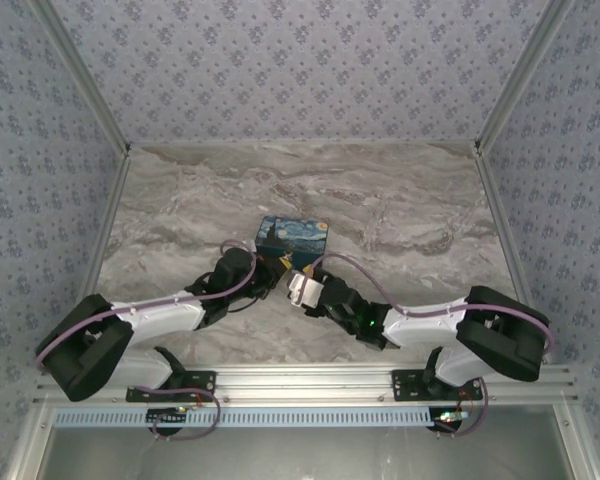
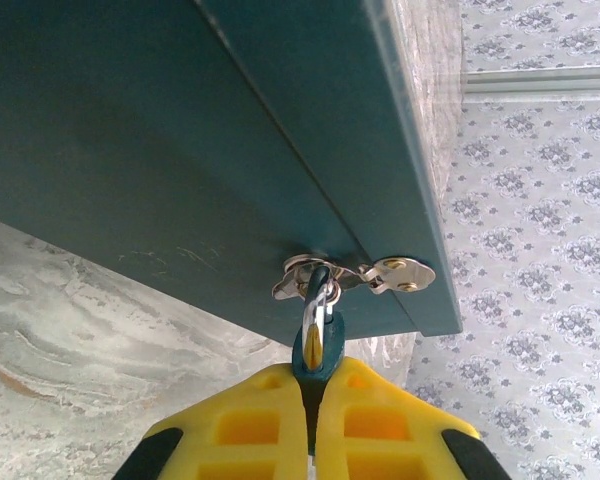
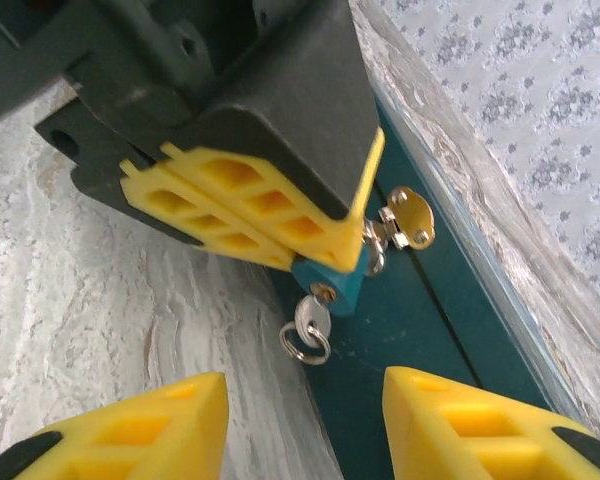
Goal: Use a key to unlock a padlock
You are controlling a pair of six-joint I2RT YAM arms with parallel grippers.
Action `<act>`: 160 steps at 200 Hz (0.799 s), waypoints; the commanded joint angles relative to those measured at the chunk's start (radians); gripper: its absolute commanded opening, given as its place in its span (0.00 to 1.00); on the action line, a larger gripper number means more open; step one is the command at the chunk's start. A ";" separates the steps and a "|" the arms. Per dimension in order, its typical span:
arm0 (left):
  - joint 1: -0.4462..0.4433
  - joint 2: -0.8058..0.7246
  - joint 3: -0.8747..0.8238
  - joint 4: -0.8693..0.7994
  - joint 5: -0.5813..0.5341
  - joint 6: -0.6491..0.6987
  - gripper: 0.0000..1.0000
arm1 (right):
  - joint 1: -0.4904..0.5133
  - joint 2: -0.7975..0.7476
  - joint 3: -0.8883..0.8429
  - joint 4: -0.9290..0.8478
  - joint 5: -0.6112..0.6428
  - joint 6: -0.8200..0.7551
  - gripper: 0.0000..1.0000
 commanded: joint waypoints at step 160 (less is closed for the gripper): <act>-0.007 -0.041 0.025 0.021 0.013 -0.011 0.05 | -0.016 0.127 0.082 0.084 0.057 0.010 0.25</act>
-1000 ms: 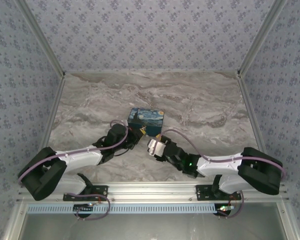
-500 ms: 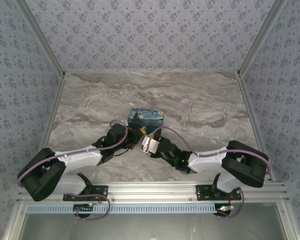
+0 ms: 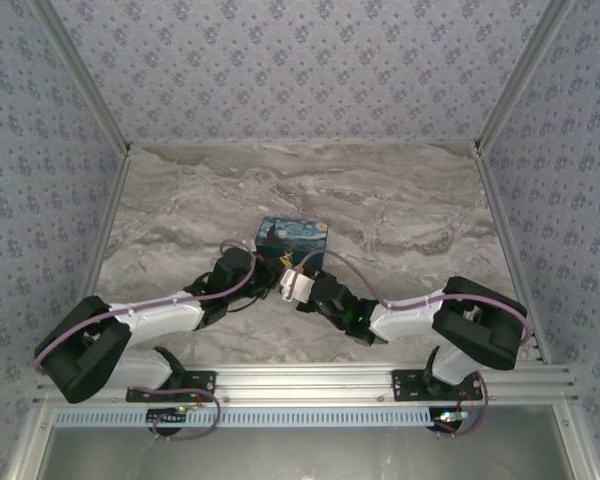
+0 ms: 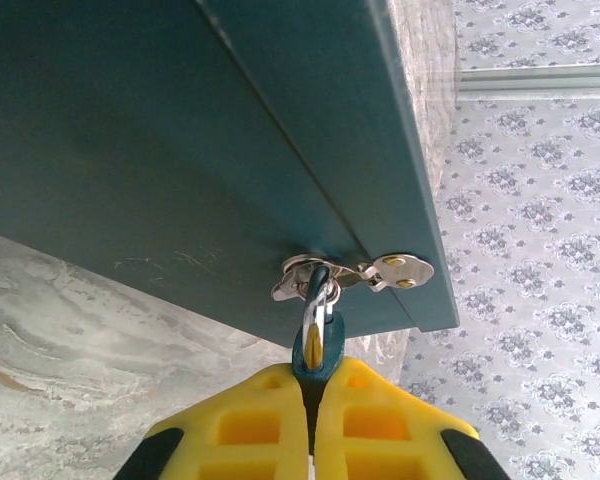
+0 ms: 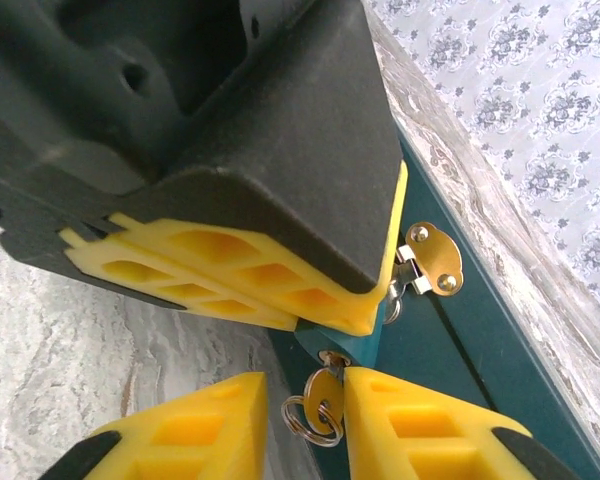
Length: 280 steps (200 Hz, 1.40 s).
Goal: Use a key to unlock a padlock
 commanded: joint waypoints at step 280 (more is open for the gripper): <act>-0.006 -0.027 0.017 0.027 0.009 -0.009 0.05 | -0.026 -0.016 0.004 0.071 -0.115 0.350 0.00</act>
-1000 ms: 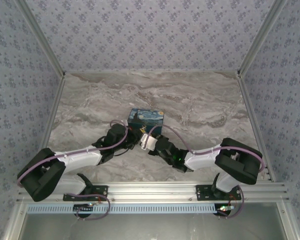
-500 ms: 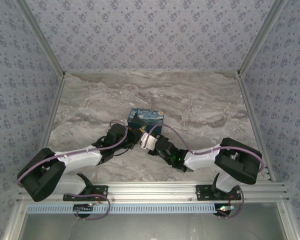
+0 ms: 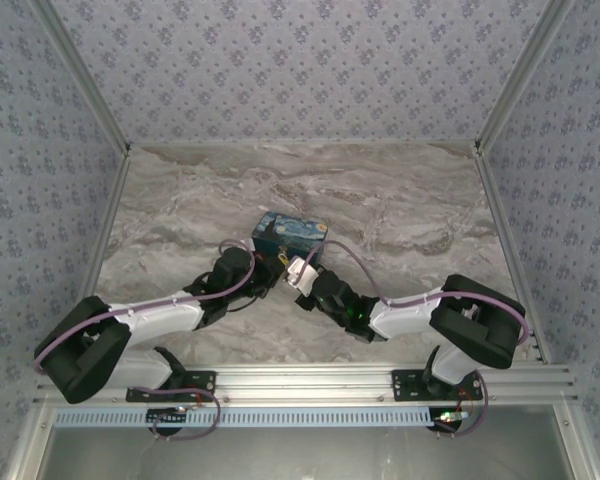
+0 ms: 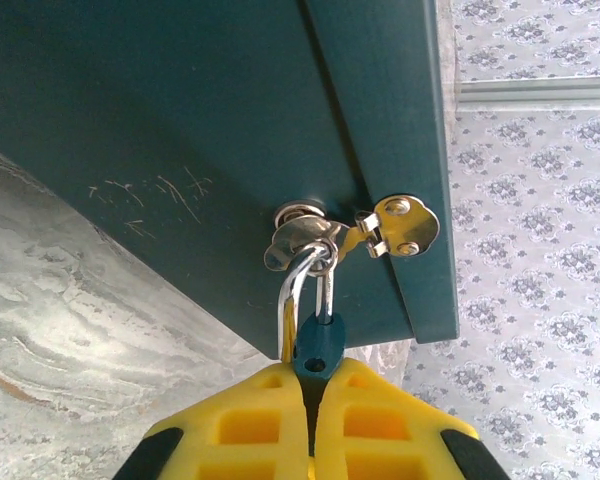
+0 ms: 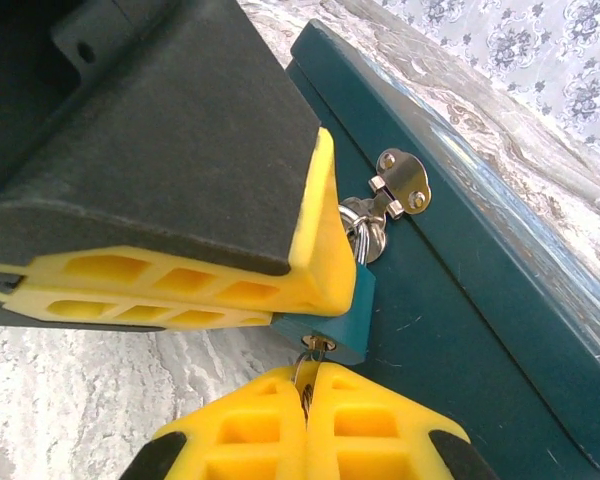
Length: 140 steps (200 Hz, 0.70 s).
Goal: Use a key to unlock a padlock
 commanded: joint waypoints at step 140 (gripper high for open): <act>0.014 -0.070 0.023 -0.088 0.003 0.085 0.62 | -0.050 0.055 -0.040 0.061 -0.139 0.204 0.00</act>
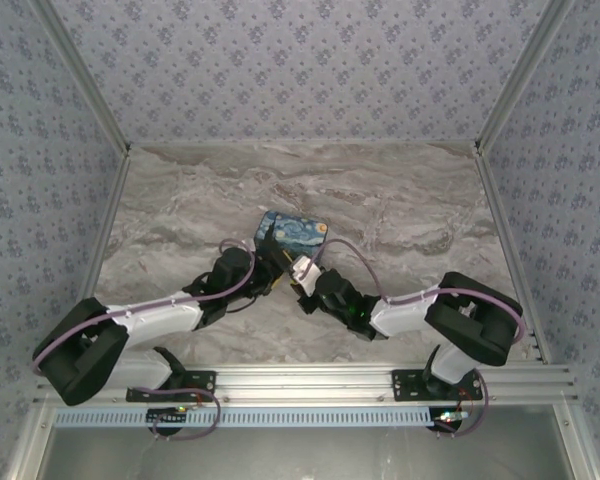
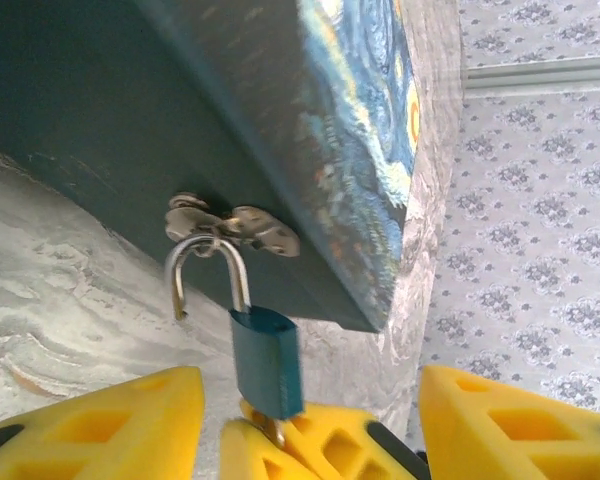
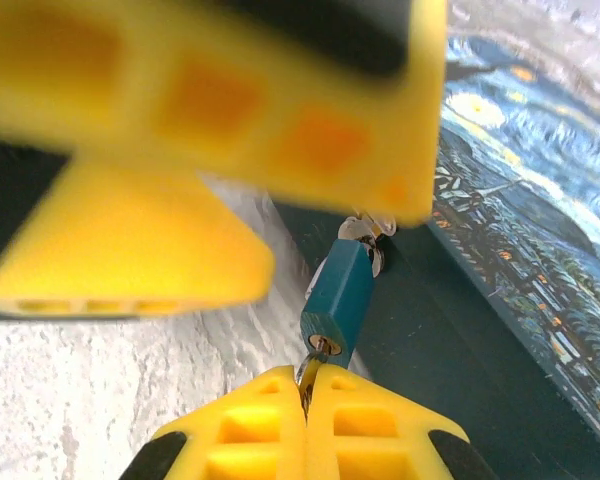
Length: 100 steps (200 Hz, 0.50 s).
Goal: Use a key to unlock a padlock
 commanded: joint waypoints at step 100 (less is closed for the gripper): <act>0.145 -0.256 0.059 -0.164 -0.023 0.136 0.75 | -0.020 0.045 -0.027 0.098 -0.036 0.111 0.00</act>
